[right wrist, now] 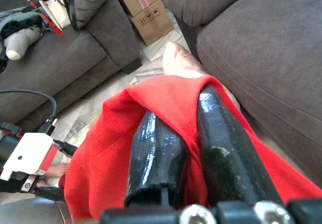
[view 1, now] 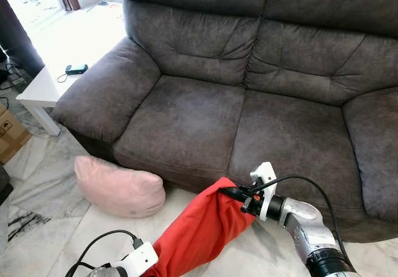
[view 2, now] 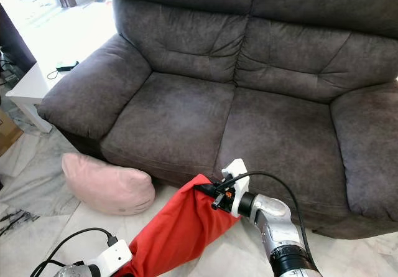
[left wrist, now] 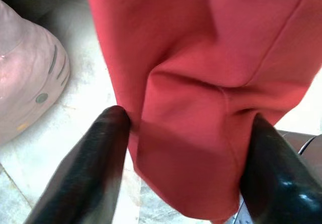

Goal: Move the pillow to the sofa from floor

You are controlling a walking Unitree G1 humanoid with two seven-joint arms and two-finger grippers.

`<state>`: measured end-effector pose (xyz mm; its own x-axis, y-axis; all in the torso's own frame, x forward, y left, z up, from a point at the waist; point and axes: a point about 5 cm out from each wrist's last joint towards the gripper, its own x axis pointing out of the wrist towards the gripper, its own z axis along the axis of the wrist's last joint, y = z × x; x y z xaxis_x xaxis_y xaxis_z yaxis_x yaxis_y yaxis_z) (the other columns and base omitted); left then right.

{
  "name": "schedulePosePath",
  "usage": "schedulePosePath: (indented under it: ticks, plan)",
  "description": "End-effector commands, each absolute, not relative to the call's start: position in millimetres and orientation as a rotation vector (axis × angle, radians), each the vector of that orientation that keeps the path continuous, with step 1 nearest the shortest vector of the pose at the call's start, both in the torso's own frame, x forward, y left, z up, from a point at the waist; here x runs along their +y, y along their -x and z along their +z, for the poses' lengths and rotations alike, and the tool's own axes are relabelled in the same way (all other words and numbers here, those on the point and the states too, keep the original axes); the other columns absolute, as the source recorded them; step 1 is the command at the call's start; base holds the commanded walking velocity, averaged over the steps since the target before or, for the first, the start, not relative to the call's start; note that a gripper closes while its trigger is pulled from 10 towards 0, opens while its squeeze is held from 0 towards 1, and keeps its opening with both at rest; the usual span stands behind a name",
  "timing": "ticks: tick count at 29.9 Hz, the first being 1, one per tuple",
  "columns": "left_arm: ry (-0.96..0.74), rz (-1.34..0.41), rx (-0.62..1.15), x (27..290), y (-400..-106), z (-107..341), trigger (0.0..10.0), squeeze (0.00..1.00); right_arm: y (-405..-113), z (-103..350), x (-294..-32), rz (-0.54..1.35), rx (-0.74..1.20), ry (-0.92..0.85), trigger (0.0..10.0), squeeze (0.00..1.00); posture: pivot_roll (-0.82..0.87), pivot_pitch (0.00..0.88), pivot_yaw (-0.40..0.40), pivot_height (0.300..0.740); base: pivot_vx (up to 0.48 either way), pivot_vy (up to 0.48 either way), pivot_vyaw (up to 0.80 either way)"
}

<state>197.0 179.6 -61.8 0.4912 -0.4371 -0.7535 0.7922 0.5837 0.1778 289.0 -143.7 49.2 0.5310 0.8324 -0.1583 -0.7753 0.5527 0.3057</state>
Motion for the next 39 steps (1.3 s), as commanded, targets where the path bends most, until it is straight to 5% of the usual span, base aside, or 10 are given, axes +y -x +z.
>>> schedulePosePath:
  ticks: [1, 11, 24, 39]
  plan:
    - [-0.535, -0.805, 0.723, 173.2, -193.9, -63.9, 0.0, 0.0, -297.8, 70.6, -136.3, 1.014, 0.181, -0.208, 10.0, 0.0, 0.09, 0.101, -0.026, 0.74, 0.0, 0.0, 0.0]
    - [-0.52, -0.811, 0.705, 146.1, -203.3, -63.3, 0.0, 0.0, -297.4, 69.9, -137.6, 1.008, 0.183, -0.209, 10.0, 0.0, 0.08, 0.105, -0.025, 0.74, 0.0, 0.0, 0.0]
    - [-0.55, -0.757, 0.702, 174.5, -197.0, -62.6, 0.0, 0.0, -296.9, 67.5, -137.4, 1.0, 0.19, -0.217, 10.0, 0.0, 0.09, 0.107, -0.024, 0.74, 0.0, 0.0, 0.0]
    - [-0.521, -0.755, 0.598, 168.2, -211.4, -48.2, 0.0, 0.0, -293.5, 57.9, -139.0, 0.972, 0.222, -0.235, 10.0, 0.0, 0.09, 0.107, -0.022, 0.74, 0.0, 0.0, 0.0]
